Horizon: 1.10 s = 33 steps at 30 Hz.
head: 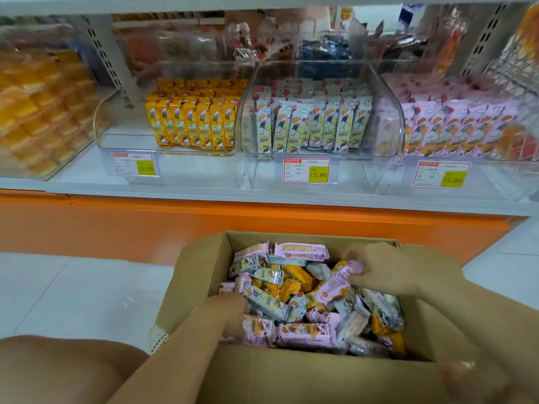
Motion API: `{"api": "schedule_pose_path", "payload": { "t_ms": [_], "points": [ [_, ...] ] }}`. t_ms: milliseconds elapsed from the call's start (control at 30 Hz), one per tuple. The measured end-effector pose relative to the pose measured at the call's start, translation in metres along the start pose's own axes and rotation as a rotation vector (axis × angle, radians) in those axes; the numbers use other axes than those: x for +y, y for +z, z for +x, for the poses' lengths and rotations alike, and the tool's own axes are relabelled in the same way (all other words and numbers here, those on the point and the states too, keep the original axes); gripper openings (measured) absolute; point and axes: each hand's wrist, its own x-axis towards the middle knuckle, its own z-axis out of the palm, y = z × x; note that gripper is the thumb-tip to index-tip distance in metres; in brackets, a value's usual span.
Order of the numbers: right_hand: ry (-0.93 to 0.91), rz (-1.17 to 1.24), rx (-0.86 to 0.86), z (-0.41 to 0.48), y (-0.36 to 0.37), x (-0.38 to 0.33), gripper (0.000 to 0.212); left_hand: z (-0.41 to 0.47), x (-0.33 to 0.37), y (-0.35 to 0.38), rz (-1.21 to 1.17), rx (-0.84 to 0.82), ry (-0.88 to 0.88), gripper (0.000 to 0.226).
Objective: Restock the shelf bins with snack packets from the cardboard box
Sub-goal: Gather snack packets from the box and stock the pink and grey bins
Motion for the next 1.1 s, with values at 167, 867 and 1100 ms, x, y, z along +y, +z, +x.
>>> {"api": "schedule_pose_path", "payload": {
  "t_ms": [167, 867, 1100],
  "points": [
    [-0.027, 0.075, 0.036, -0.020, -0.019, 0.013, 0.024, -0.010, 0.005, -0.015, -0.120, 0.028, 0.051, 0.040],
    [-0.101, 0.865, 0.754, -0.050, -0.073, 0.030, 0.013, -0.070, 0.096, -0.127, -1.043, 0.704, 0.500, 0.022],
    [-0.104, 0.972, 1.135, -0.070, -0.085, 0.037, 0.012, -0.085, 0.113, -0.166, -0.999, 0.819, 0.532, 0.014]
  ]
}}
